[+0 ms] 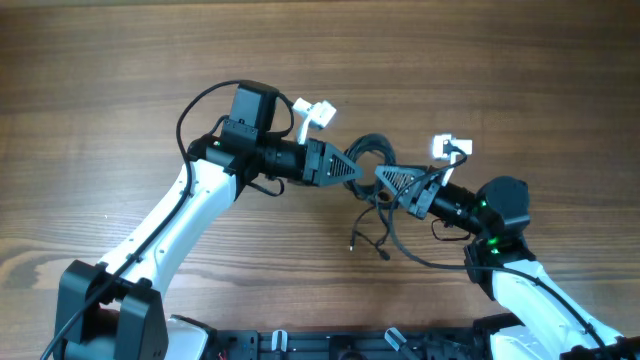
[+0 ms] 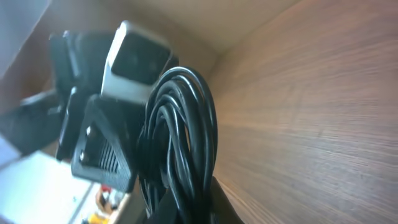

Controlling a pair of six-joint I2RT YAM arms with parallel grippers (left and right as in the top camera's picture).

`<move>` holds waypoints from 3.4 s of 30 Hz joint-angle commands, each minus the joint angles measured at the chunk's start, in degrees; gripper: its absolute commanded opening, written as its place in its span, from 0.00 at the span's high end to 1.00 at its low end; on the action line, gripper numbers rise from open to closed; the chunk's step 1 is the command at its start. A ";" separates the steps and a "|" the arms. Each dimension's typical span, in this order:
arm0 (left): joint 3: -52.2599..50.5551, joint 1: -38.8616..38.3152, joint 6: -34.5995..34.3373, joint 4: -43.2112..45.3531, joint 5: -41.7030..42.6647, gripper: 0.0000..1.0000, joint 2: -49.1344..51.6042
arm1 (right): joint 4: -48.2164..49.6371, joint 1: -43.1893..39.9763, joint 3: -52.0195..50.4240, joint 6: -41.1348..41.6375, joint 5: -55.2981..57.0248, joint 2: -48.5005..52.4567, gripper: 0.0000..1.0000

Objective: Untangle cables

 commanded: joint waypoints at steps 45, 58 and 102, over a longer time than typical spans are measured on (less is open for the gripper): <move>0.26 7.17 13.46 -17.22 -17.90 0.96 -17.62 | -13.18 -12.48 0.76 -15.89 -17.40 -3.17 0.00; 0.26 5.22 19.87 -12.57 -20.35 0.96 -20.98 | -19.08 -1.29 0.76 -19.45 -6.71 -15.37 0.00; 0.26 8.74 3.56 -18.78 -37.42 0.96 -18.18 | -22.88 12.52 6.97 -20.81 22.97 -0.20 0.95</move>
